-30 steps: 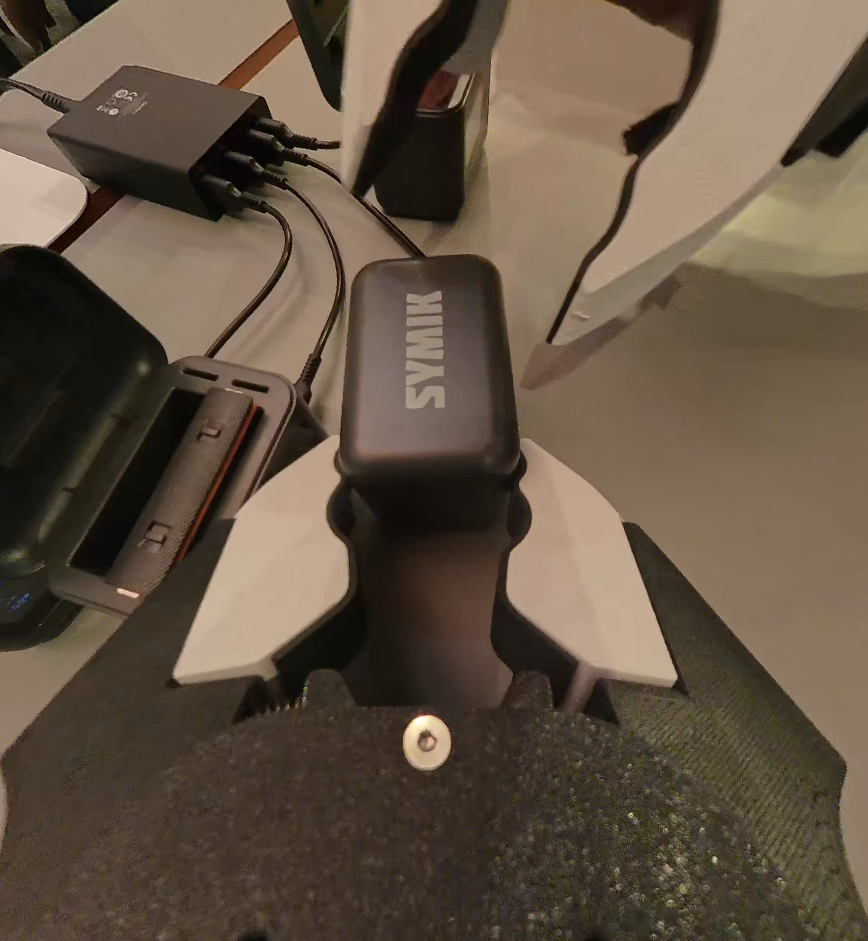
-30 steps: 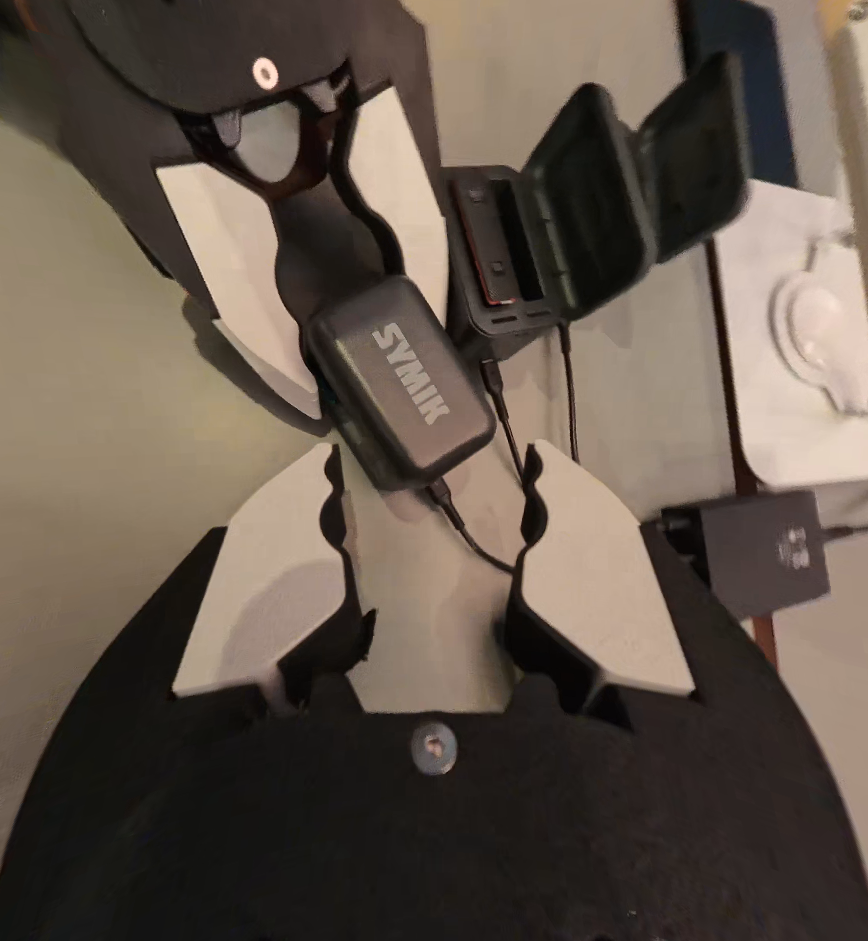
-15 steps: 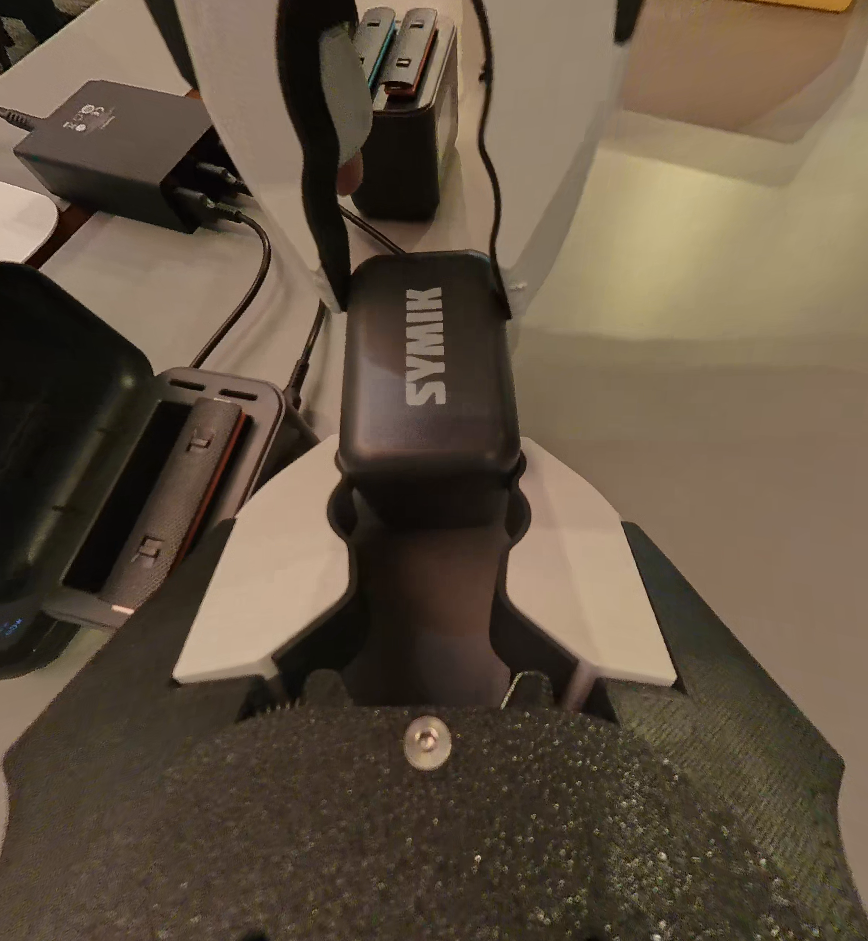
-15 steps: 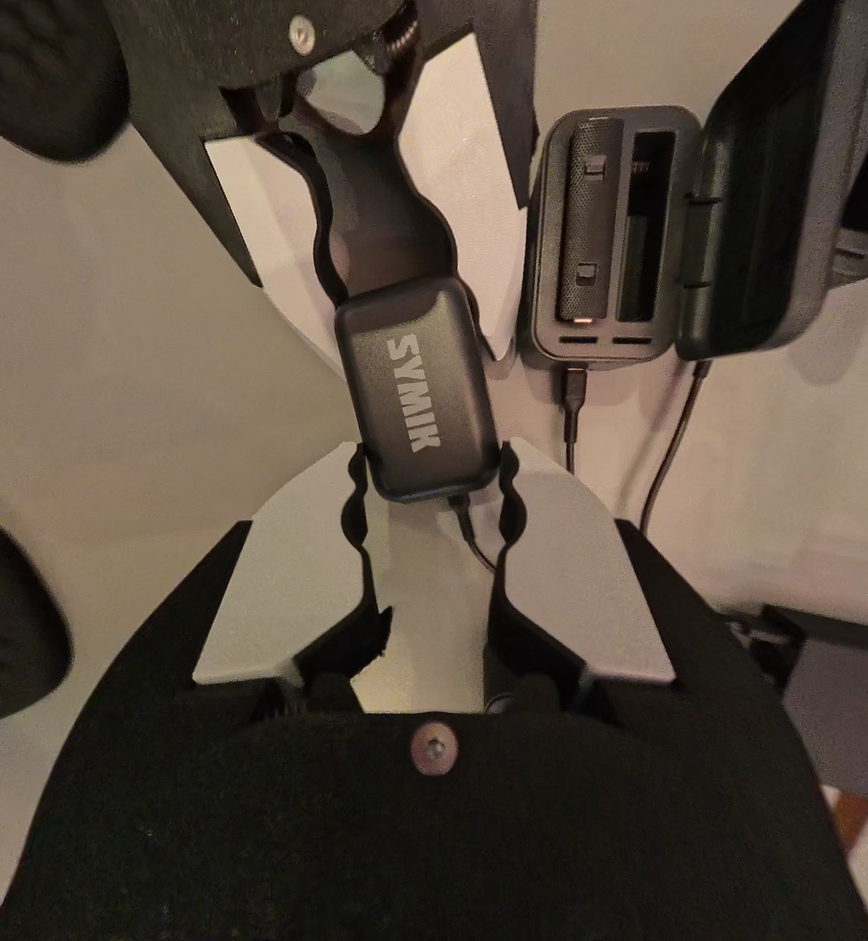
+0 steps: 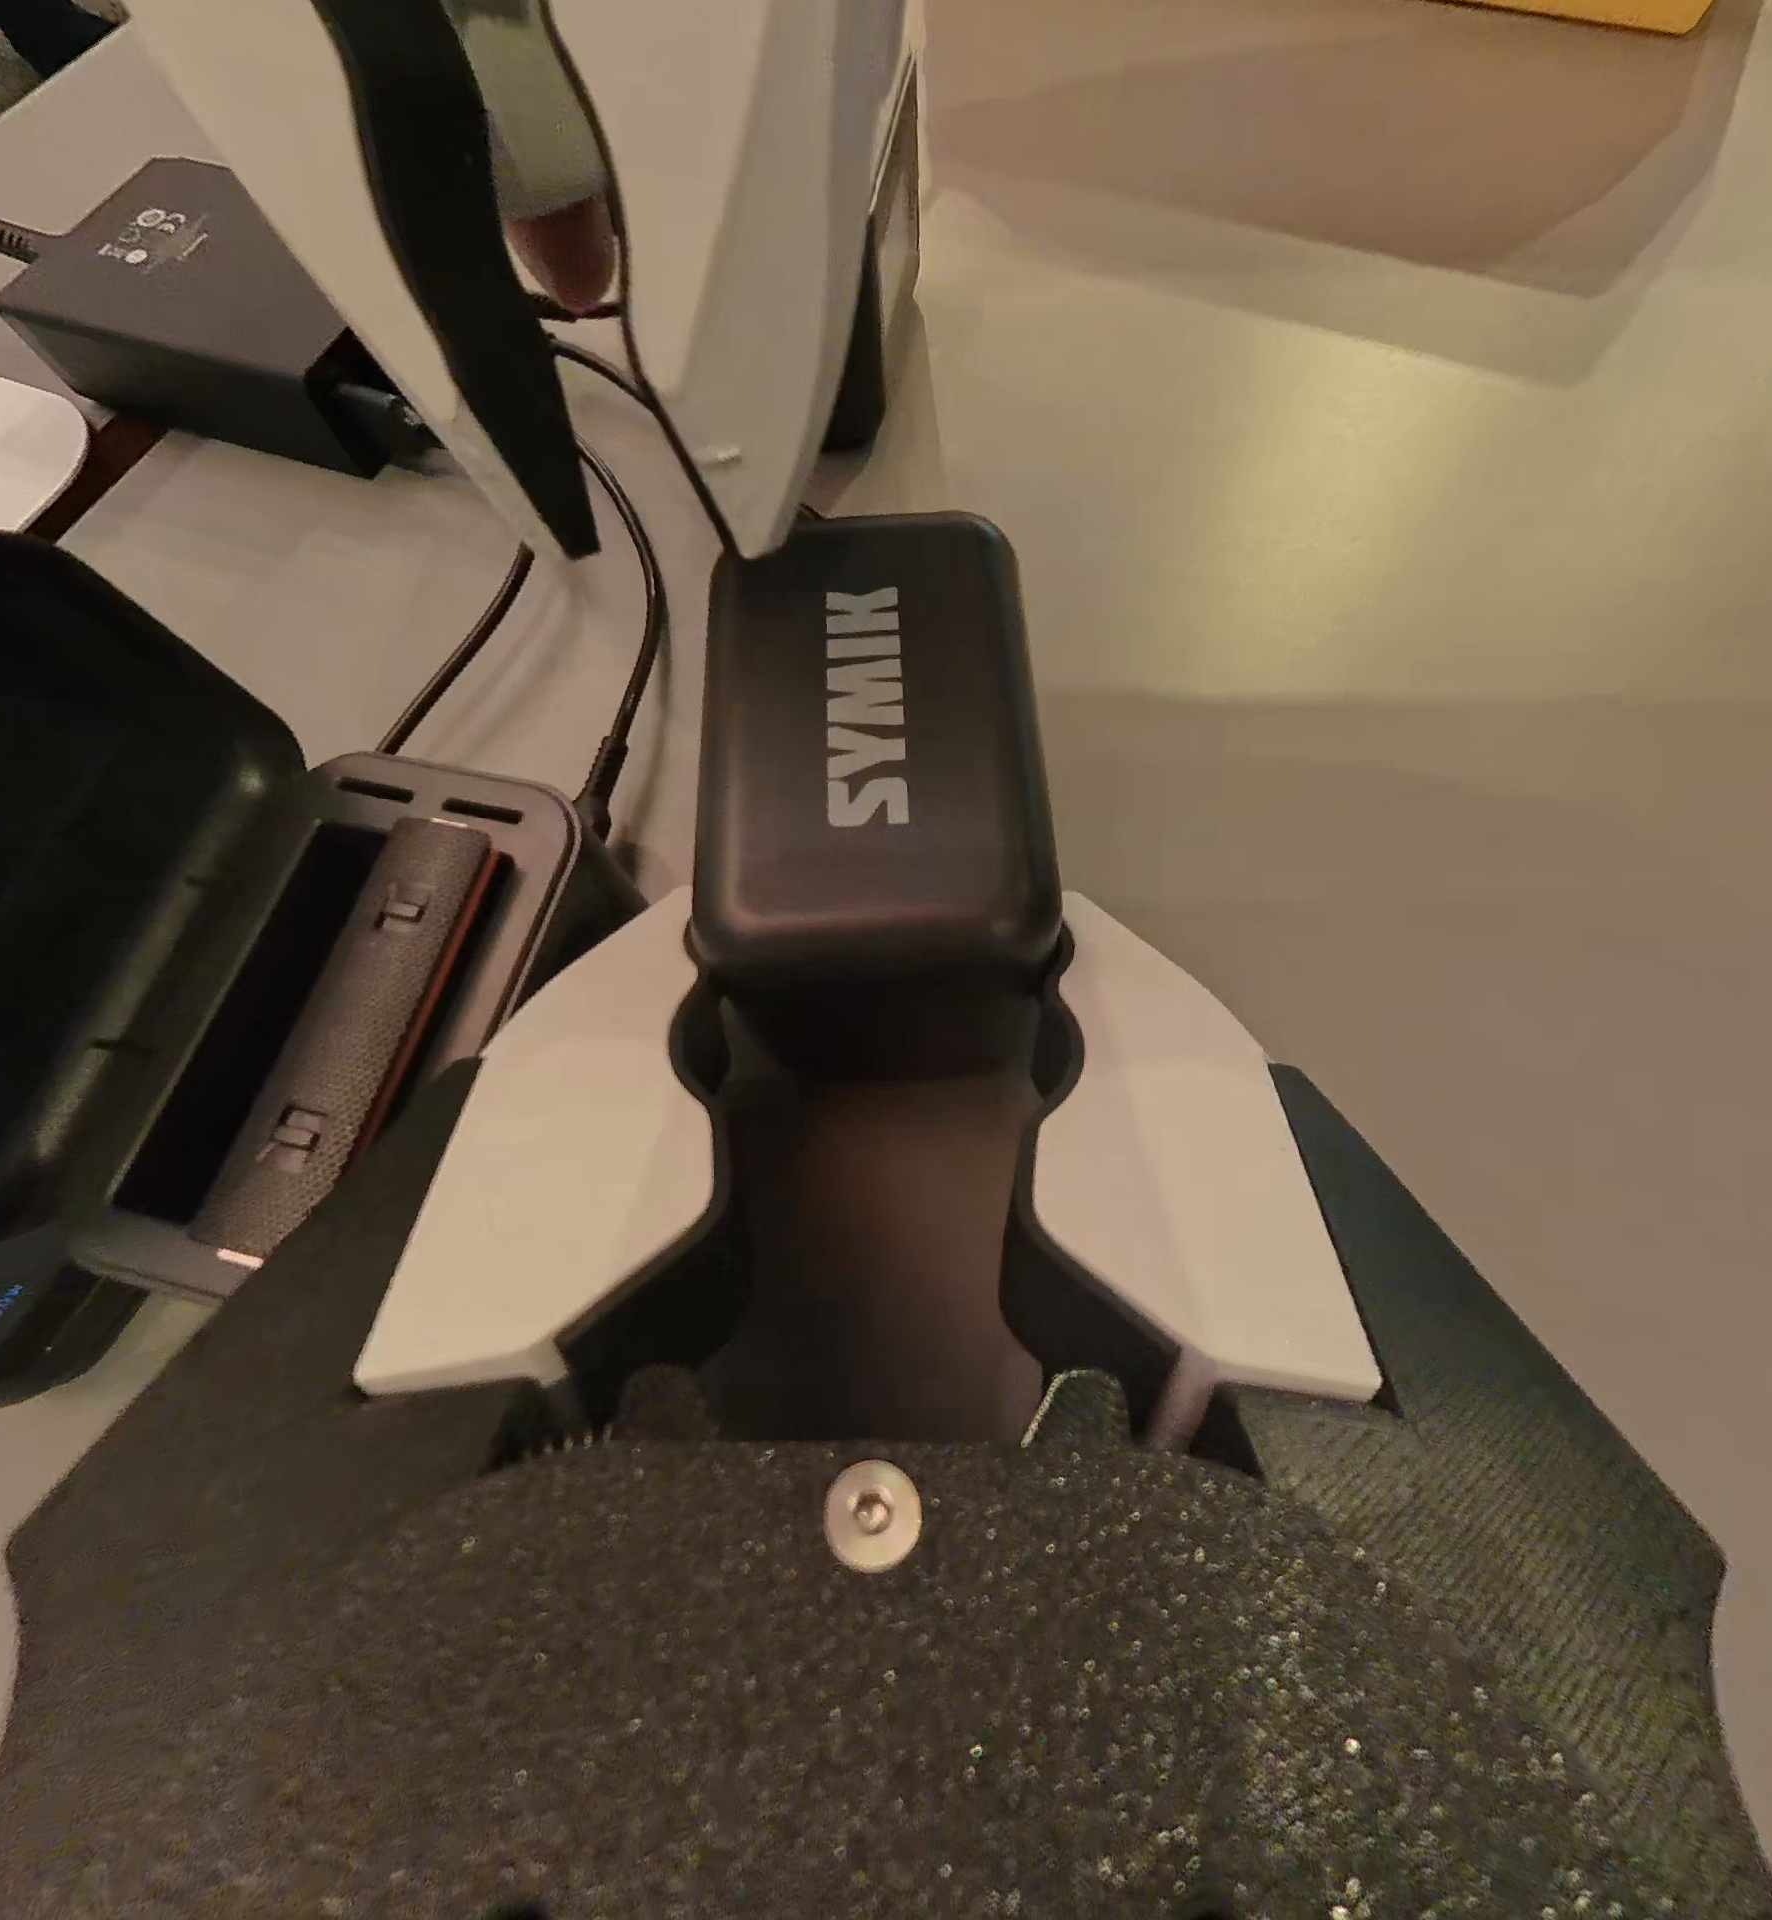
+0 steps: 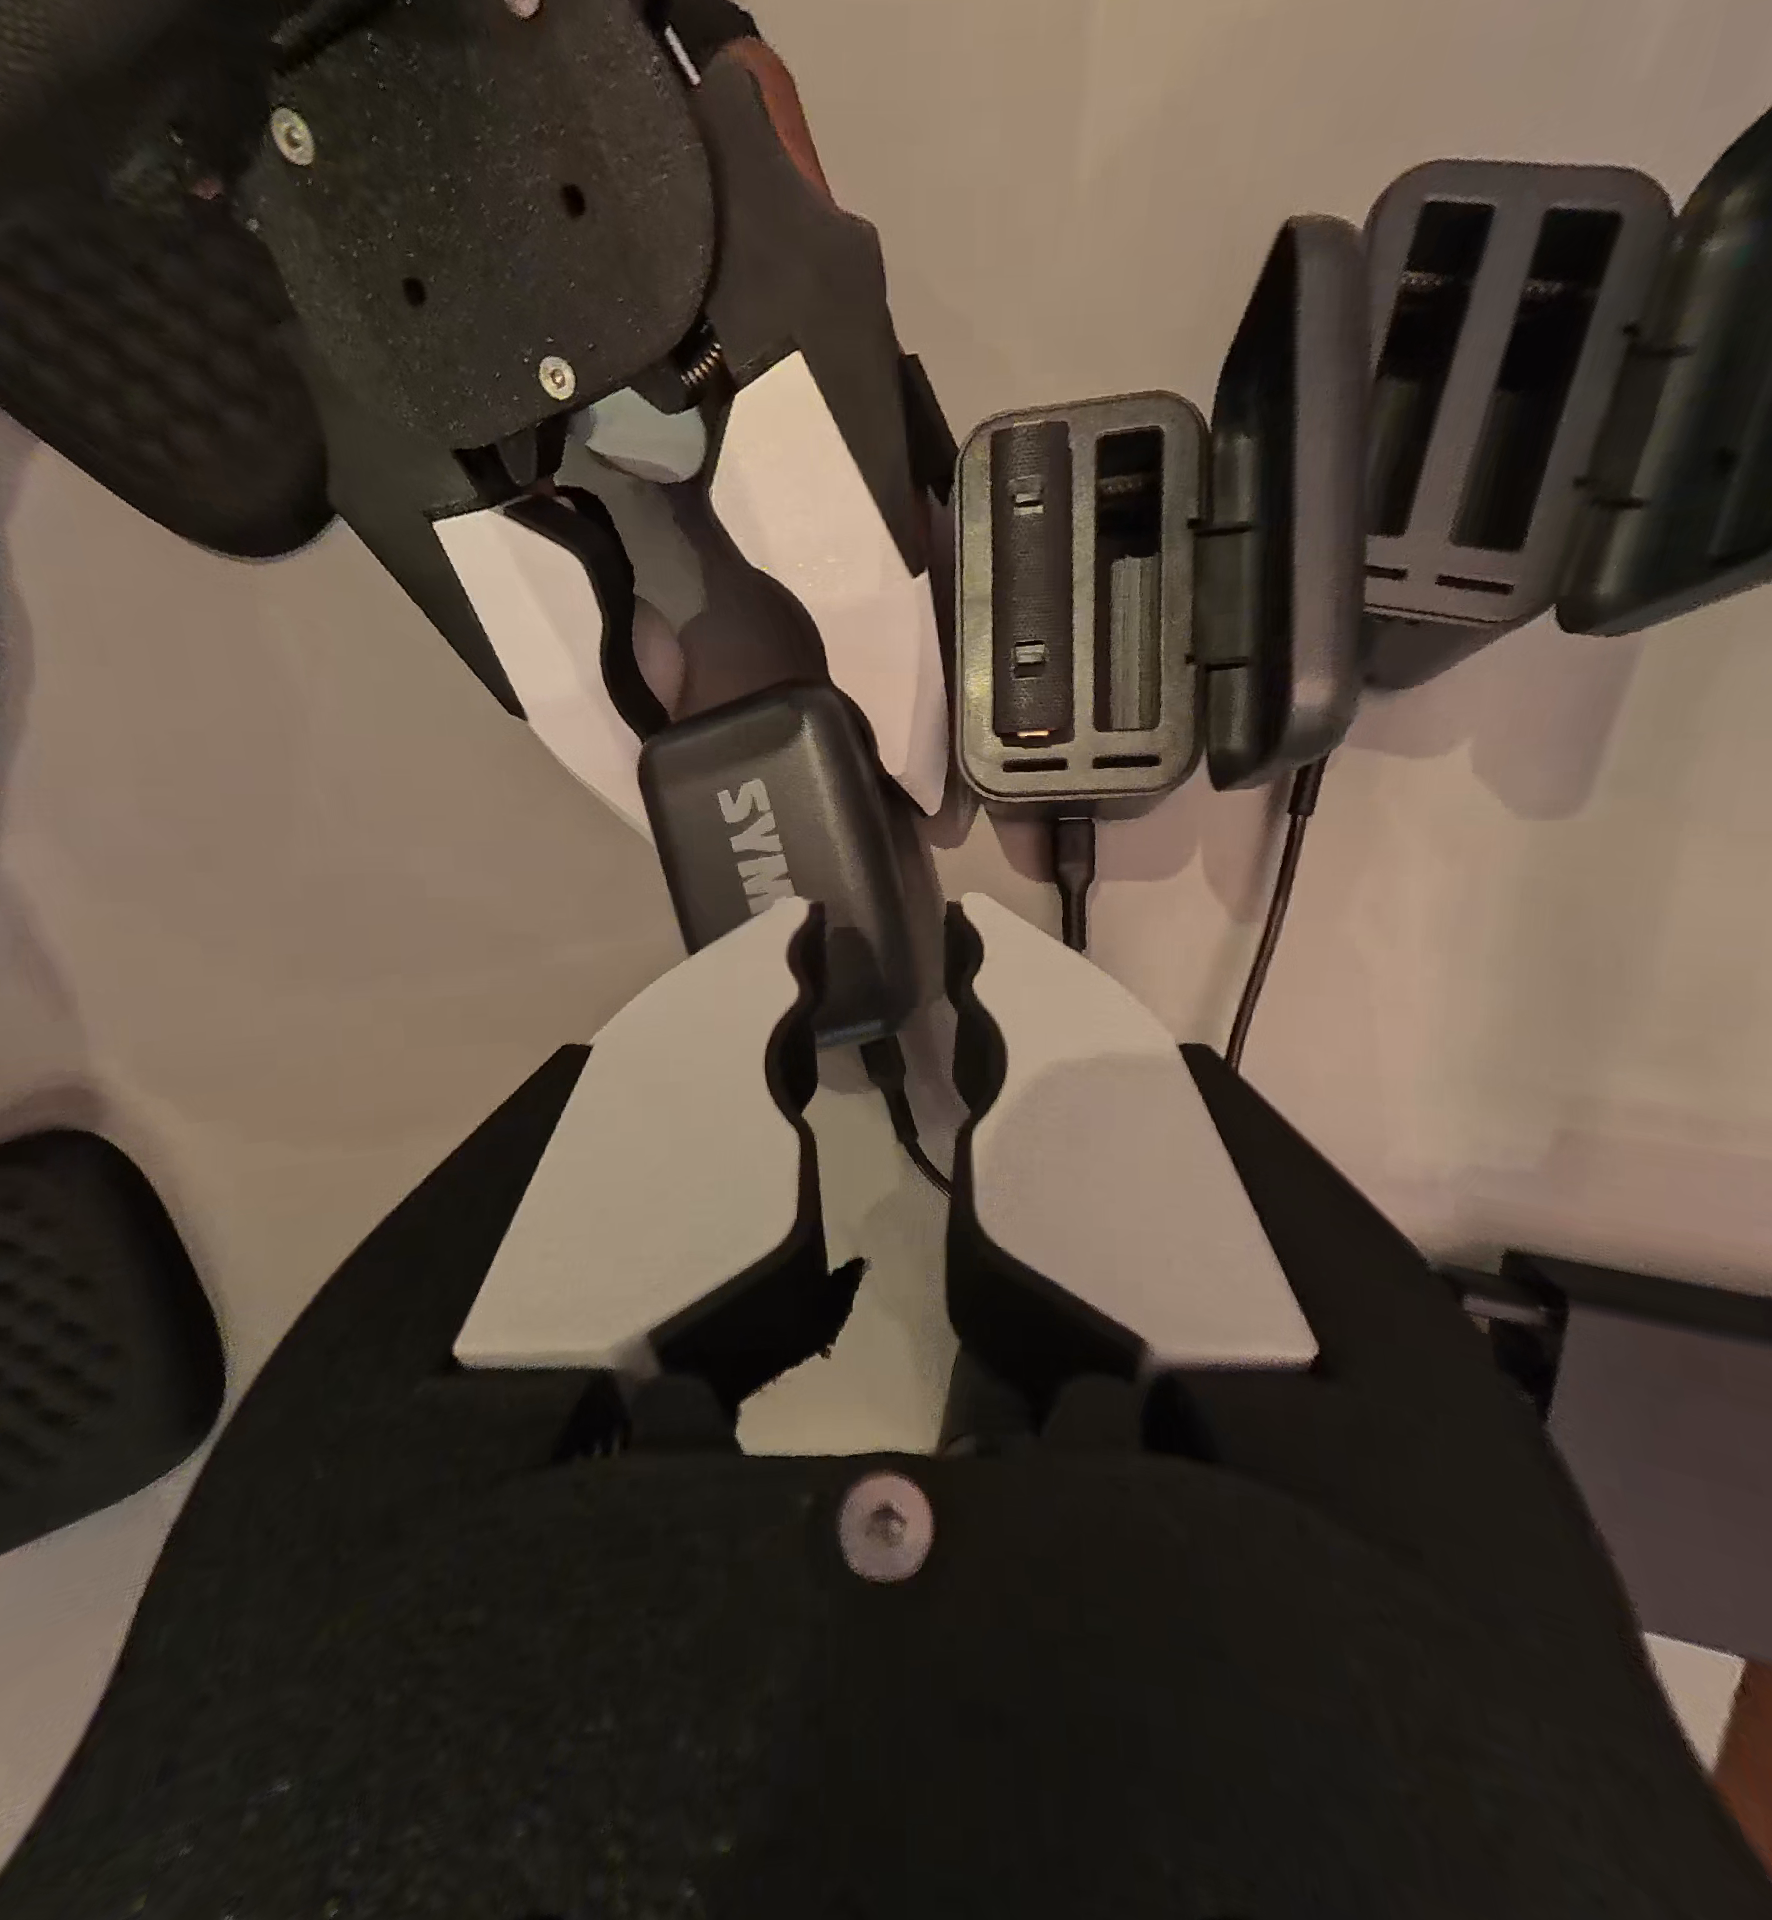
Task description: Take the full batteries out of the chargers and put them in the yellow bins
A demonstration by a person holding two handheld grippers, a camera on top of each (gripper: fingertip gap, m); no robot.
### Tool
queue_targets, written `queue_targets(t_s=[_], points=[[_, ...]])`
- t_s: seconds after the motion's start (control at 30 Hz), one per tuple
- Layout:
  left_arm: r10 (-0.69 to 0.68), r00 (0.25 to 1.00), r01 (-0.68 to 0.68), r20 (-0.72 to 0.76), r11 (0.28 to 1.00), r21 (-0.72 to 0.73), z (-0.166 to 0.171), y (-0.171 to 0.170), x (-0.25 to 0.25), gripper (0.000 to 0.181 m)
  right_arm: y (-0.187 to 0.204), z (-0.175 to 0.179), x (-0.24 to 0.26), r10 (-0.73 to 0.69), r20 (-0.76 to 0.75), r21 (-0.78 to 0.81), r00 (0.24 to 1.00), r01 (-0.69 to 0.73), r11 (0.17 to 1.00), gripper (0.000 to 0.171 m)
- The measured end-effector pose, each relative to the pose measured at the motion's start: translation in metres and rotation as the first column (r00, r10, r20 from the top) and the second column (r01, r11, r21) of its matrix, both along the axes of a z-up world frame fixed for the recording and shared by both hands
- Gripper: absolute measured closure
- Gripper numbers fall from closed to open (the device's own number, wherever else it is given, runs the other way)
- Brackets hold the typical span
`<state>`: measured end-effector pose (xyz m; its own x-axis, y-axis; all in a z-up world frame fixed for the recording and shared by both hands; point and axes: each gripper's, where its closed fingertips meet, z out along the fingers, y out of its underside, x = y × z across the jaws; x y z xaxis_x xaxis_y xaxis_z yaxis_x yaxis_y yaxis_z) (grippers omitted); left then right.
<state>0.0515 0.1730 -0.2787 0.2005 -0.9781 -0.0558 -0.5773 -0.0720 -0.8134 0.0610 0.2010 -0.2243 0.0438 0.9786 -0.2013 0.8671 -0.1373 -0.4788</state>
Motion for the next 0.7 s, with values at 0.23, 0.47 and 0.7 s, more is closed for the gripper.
queue_targets(t_s=[0.23,0.47,0.7], points=[[0.000,1.000,0.000,0.000,1.000,0.003,0.000,0.000,0.000,0.123,-0.007,-0.002,-0.002,0.021,0.011,0.027,1.000,-0.021,0.999,0.145],[0.000,1.000,0.000,0.000,1.000,0.001,0.000,0.000,0.000,0.123,-0.011,-0.005,0.000,0.032,0.031,0.044,0.999,-0.034,0.998,0.139],[0.000,1.000,0.000,0.000,1.000,-0.003,0.000,0.000,0.000,0.123,-0.013,-0.012,0.002,0.044,0.051,0.115,0.998,-0.049,0.992,0.114]])
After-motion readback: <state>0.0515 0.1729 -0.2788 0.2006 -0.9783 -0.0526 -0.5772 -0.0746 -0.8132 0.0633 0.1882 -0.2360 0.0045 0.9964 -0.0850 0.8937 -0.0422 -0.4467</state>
